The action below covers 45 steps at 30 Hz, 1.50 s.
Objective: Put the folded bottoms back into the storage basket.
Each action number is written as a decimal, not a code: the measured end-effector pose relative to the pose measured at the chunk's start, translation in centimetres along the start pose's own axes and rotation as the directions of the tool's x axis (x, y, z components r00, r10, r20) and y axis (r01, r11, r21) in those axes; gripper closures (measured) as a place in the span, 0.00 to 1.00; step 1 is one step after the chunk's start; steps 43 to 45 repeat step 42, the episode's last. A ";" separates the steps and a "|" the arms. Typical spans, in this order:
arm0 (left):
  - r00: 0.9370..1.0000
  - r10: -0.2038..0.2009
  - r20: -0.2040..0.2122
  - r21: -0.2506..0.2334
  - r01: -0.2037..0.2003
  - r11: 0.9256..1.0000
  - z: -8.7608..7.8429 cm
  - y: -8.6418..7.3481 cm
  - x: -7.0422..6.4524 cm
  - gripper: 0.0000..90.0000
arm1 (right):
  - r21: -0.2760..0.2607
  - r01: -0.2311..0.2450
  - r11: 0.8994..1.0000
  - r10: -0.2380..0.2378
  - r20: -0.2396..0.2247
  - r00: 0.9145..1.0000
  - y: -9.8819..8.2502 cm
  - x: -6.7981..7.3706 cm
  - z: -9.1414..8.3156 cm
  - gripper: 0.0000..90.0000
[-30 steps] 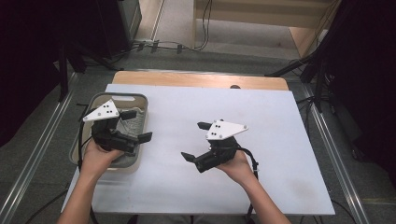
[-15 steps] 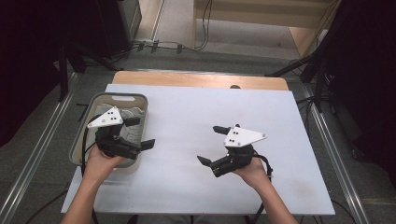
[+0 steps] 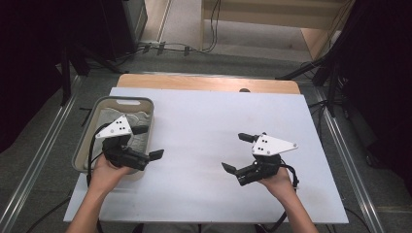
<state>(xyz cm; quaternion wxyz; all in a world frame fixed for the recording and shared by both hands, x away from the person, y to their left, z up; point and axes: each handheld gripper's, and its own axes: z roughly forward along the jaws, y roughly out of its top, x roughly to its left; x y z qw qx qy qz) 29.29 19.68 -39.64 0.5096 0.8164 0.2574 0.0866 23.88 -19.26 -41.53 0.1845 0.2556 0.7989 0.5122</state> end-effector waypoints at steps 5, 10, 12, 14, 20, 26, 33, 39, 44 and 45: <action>1.000 0.004 0.000 0.004 -0.004 1.000 -0.1 -0.4 0.0 0.00 | -0.007 -0.009 1.000 0.009 0.001 1.000 -0.8 -0.1 -0.7 0.00; 1.000 0.006 0.003 0.003 -0.006 1.000 -0.1 -0.6 -0.2 0.00 | -0.019 -0.023 1.000 0.023 0.003 1.000 -1.2 -0.4 -1.3 0.00; 1.000 0.009 0.001 0.002 -0.009 1.000 -0.1 -0.8 -0.4 0.00 | -0.027 -0.029 0.999 0.030 0.009 1.000 -1.3 -0.5 -1.6 0.00; 1.000 0.006 -0.001 0.004 -0.006 1.000 -0.1 -0.9 -0.5 0.00 | -0.028 -0.033 0.999 0.033 0.017 0.999 -1.5 -0.5 -1.9 0.00; 1.000 0.011 0.002 0.009 -0.011 1.000 0.0 -1.2 -0.5 0.00 | -0.028 -0.023 0.999 0.023 0.023 0.999 -2.0 -0.6 -2.6 0.00; 1.000 0.015 0.000 0.011 -0.015 1.000 0.1 -1.4 -0.6 0.00 | -0.033 -0.023 0.999 0.024 0.026 0.999 -2.6 -1.0 -3.2 0.00; 1.000 0.019 0.009 0.008 -0.019 1.000 0.2 -1.5 -0.6 0.00 | -0.041 -0.019 0.999 0.020 0.026 0.999 -3.1 -1.1 -3.7 0.00; 1.000 0.022 0.015 0.004 -0.022 1.000 0.4 -1.6 -0.6 0.00 | -0.046 -0.028 0.999 0.029 0.023 0.999 -3.2 -1.1 -3.9 0.00; 0.999 0.028 0.015 0.008 -0.029 1.000 0.5 -1.7 -0.6 0.00 | -0.044 -0.032 0.999 0.033 0.022 0.999 -3.3 -1.2 -3.9 0.00; 0.999 0.028 0.015 0.008 -0.029 1.000 0.5 -1.7 -0.6 0.00 | -0.044 -0.032 0.999 0.033 0.022 0.999 -3.3 -1.2 -3.9 0.00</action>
